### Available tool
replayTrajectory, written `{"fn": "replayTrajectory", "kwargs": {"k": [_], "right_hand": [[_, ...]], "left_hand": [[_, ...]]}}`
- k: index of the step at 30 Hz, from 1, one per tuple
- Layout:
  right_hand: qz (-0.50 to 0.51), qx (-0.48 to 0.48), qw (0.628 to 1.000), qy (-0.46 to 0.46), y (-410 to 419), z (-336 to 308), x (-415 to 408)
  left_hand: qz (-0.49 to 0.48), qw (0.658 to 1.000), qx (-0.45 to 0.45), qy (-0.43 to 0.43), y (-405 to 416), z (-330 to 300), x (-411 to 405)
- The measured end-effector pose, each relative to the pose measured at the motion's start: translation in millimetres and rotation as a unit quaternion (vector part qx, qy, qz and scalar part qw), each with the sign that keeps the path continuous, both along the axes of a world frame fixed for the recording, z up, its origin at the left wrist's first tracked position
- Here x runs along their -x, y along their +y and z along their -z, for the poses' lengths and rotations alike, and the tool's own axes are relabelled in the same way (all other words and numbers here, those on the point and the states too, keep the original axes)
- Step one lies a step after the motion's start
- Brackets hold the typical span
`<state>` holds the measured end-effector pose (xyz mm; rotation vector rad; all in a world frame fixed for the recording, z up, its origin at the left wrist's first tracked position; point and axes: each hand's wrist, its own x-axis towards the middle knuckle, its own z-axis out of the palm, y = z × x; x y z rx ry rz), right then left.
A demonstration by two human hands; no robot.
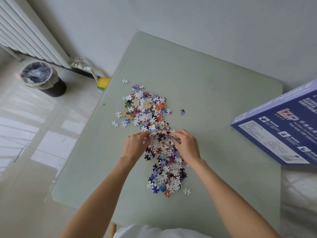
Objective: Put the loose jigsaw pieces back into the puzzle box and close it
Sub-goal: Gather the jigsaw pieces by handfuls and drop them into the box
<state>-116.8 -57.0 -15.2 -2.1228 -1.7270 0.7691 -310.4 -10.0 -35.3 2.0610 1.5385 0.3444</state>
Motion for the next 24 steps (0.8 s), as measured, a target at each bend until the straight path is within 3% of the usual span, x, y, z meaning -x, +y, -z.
{"fn": "replayTrajectory", "kwargs": {"k": [12, 18, 24], "right_hand": [[0.071, -0.013, 0.993, 0.09, -37, -14, -11], [0.074, -0.03, 0.991, 0.111, -77, -44, -35], [0.089, -0.168, 0.975, 0.119, -107, -148, -111]], "left_hand": [[-0.082, 0.993, 0.058, -0.064, -19, -22, 17], [0.005, 0.992, 0.041, -0.121, -45, -63, -14], [0.106, 0.971, -0.017, -0.212, -42, -129, -93]]}}
